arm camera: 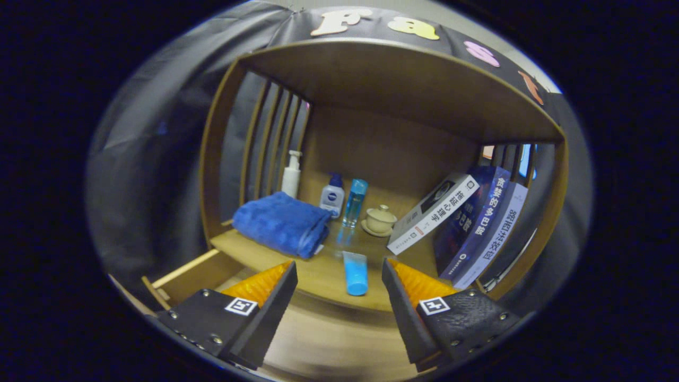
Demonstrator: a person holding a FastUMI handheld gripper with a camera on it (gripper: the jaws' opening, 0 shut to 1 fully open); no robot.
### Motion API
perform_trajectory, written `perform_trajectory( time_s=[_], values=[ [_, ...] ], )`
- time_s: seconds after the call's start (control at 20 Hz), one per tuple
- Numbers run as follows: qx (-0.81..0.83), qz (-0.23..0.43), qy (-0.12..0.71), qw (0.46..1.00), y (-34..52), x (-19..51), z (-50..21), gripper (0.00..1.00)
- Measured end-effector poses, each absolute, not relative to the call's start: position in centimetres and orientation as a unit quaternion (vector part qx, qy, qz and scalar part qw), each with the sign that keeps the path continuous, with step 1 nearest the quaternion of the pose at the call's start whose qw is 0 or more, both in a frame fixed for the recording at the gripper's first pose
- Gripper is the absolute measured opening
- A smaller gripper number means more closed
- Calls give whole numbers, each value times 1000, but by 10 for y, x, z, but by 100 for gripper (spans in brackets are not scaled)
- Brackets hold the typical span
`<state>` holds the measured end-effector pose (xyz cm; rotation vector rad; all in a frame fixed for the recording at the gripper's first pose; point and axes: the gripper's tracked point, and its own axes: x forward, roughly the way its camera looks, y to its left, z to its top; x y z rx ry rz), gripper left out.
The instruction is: Pull open the drawer, take out the items inside it, and place them on the countertop above the cabinet.
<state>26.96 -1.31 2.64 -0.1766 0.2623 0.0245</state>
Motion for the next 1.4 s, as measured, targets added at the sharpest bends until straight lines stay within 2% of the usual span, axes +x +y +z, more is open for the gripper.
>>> perform_trajectory(
  time_s=[0.35,0.75,1.15,1.4],
  values=[
    [-36,17,71,997,17,174,30,96],
    [-26,-35,67,997,10,80,-43,97],
    [-47,-62,125,989,7,72,-118,97],
    [-37,-99,125,987,-7,82,-135,97]
  ],
)
